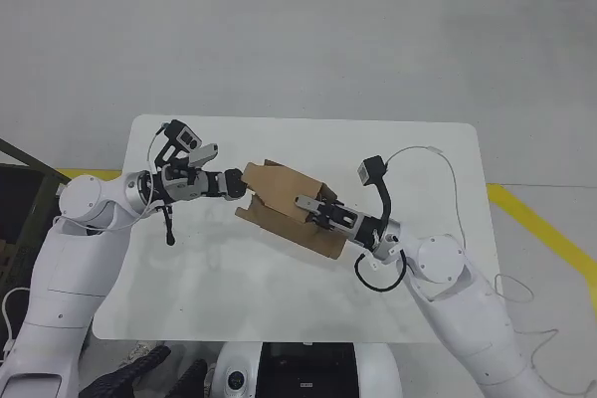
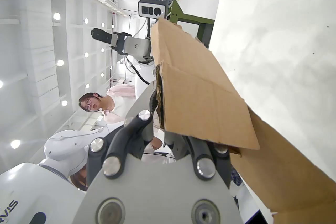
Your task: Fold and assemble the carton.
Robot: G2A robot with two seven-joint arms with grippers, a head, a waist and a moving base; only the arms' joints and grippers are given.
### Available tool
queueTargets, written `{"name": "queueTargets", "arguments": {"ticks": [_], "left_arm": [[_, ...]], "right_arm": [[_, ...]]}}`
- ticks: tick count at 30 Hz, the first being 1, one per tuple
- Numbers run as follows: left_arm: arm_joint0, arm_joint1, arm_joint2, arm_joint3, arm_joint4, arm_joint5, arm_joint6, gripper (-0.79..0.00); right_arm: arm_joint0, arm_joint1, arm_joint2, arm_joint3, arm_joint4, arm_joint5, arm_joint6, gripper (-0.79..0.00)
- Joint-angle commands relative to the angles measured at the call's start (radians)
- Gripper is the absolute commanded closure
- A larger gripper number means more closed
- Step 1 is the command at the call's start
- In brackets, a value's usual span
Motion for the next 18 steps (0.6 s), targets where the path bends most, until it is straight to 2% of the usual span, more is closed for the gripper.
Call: {"name": "queueTargets", "arguments": {"ticks": [1, 9, 18], "left_arm": [[0.005, -0.001, 0.012, -0.003, 0.009, -0.003, -0.002, -0.785], [0.016, -0.005, 0.033, -0.019, 0.012, -0.002, -0.005, -0.785], [0.014, -0.002, -0.001, 0.001, 0.011, -0.007, 0.002, -0.785]], "right_arm": [[0.002, -0.001, -0.004, -0.005, 0.0, 0.002, -0.006, 0.0], [0.015, -0.006, -0.018, 0.003, -0.002, 0.011, -0.023, 0.0], [0.019, -0.006, -0.029, -0.007, -0.01, 0.014, 0.008, 0.0]]}}
